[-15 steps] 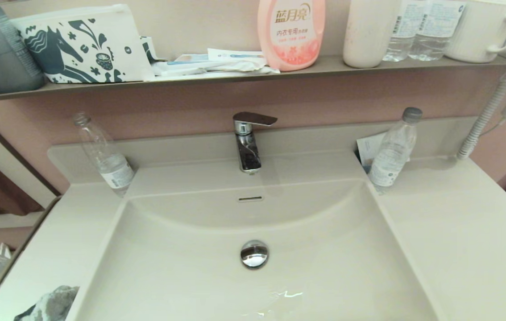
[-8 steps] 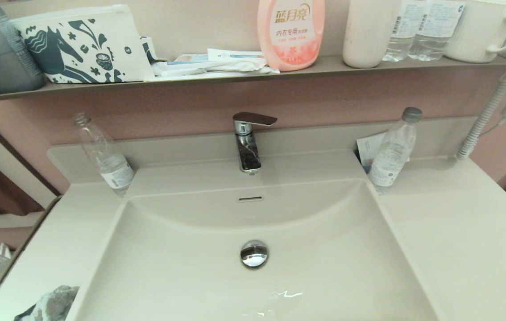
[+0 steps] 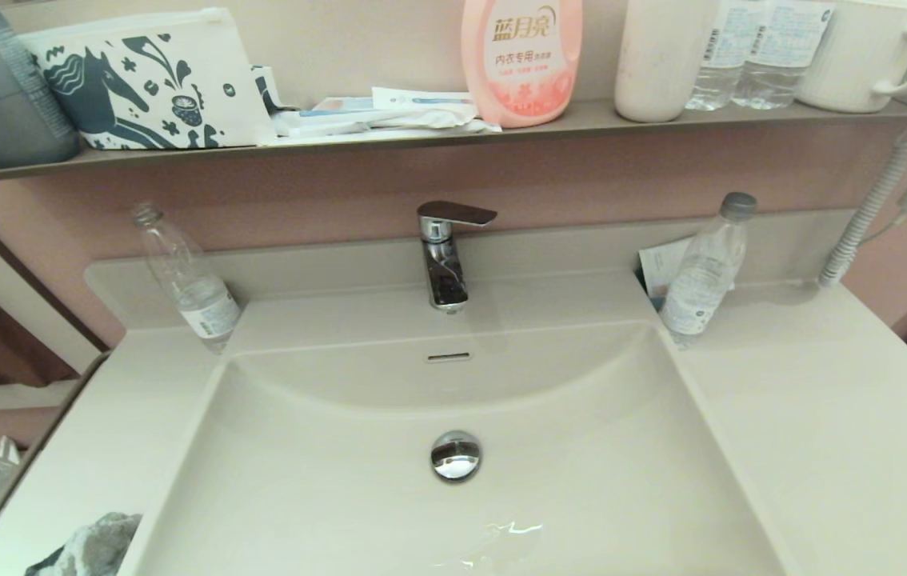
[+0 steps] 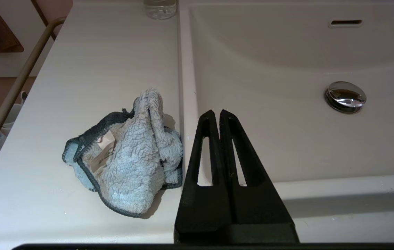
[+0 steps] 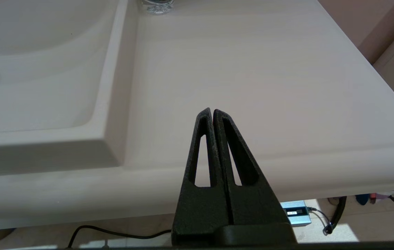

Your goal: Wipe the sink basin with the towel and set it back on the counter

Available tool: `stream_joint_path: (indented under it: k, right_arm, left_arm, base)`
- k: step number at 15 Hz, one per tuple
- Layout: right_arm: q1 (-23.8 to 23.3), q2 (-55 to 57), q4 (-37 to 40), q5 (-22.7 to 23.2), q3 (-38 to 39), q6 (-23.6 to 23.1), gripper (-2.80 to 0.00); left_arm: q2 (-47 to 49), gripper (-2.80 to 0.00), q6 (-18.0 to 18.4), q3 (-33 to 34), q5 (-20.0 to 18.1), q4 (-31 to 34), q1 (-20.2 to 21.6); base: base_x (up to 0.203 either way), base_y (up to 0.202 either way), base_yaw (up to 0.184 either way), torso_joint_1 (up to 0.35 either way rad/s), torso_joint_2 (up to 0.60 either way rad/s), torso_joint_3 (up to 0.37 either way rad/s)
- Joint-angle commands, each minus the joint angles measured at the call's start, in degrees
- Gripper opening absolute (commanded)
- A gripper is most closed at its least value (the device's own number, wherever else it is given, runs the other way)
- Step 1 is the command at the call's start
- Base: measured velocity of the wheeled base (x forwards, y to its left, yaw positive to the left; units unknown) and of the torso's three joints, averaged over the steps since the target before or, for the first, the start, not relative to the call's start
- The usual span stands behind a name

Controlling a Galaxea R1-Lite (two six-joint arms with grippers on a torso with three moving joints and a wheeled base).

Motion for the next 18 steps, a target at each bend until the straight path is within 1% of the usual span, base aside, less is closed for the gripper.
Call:
stream_joint_path:
  k: [1,11,14,18]
  right_arm:
    - [-0.01,0.07,-0.02,0.05,0.0,0.0,-2.8]
    - [-0.01,0.07,-0.02,0.03,0.0,-0.01,-2.8]
    - [-0.01,0.07,-0.05,-0.04,0.0,1.36,-2.8]
    - [0.03,0.07,-0.11,-0.04,0.0,1.57,-2.8]
  left_arm:
    - [-0.2,-2.8,-0.04,0.4,-0.06,0.24,0.01]
    - [-0.2,-2.8,-0.22,0.5,-0.06,-0.04,0.01]
    - [-0.2,-2.8,-0.35,0.57,-0.06,-0.22,0.01]
    - [-0.2,-2.8,-0.48,0.59,-0.06,-0.22,0.01]
  base:
    - [0.0,0.0,0.0,0.0,0.0,0.0]
    - [0.0,0.0,0.0,0.0,0.0,0.0]
    - [0.0,0.0,0.0,0.0,0.0,0.0]
    - [0.0,0.0,0.0,0.0,0.0,0.0]
